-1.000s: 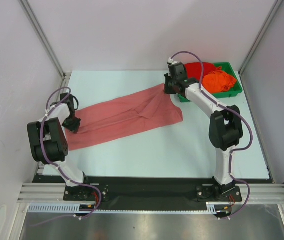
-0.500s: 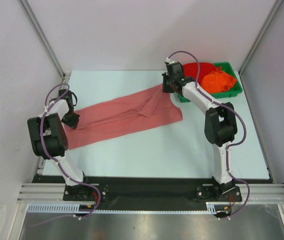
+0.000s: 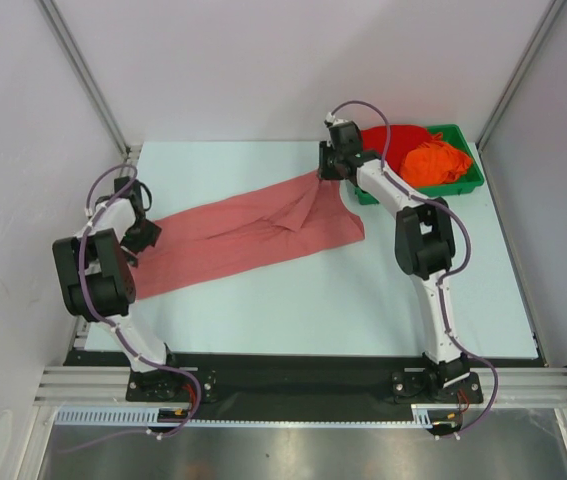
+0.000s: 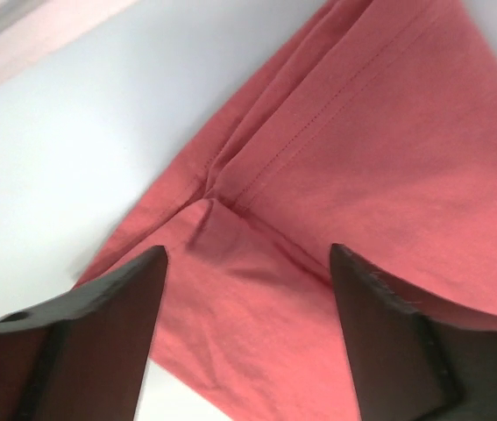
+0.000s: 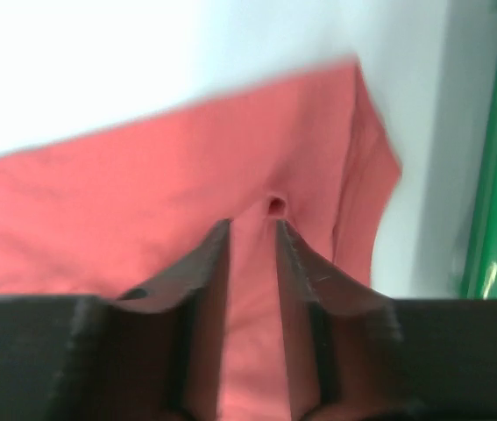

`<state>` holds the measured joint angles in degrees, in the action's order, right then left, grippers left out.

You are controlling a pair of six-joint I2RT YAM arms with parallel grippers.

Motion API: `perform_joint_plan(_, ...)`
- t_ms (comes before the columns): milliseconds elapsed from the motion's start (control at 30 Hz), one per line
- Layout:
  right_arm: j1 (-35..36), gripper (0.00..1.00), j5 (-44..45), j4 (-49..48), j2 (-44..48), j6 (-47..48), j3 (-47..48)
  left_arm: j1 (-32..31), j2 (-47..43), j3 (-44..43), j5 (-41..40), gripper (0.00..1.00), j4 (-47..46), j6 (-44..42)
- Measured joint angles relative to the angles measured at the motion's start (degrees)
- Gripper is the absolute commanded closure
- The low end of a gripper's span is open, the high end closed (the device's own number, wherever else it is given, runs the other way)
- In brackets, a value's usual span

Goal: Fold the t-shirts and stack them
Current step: Fold the tshirt

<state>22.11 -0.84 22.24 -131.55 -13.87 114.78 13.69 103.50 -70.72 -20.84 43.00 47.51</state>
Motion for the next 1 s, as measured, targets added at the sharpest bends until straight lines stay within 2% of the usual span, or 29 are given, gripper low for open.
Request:
perform_joint_plan(67, -0.13, 0.57, -0.61, 0.33, -3.52, 0.52, 4.39, 0.0, -1.99, 0.0, -0.52, 0.14, 0.22, -0.57)
perform_joint_plan(200, -0.24, 0.49, -1.46, 3.45, -9.73, 1.03, 15.3, -0.02, -8.92, 0.0, -0.92, 0.11, 0.26, -2.43)
perform_joint_plan(333, -0.22, 0.44, -2.19, 5.95, -8.7, 1.31, 16.28, -0.74, -15.17, 0.31, -0.33, 0.15, -0.55, -4.61)
perform_joint_plan(467, -0.09, 0.43, -4.42, 6.99, -0.5, 0.42, 5.35, -2.08, -20.17, 4.22, 3.89, 0.23, -3.67, -6.67)
perform_joint_plan(500, 0.09, 0.43, -5.14, 6.4, 2.38, 0.09, 0.92, -2.34, -20.98, 5.77, 5.95, 0.3, -4.76, -7.23)
perform_joint_plan(667, 3.34, 0.43, -6.95, 5.84, 12.59, -1.18, -14.84, -4.2, -21.88, 14.43, 18.84, 0.34, -11.76, -10.8)
perform_joint_plan(833, 8.22, 0.44, -7.58, 4.17, 13.81, -2.05, -20.52, -9.11, -22.71, 18.84, 28.81, 0.35, -16.63, -13.18)
perform_joint_plan(1000, 8.92, 0.41, -9.51, 1.97, 13.6, -4.15, -23.06, -13.0, -25.64, 19.45, 34.51, 0.35, -20.11, -14.67)
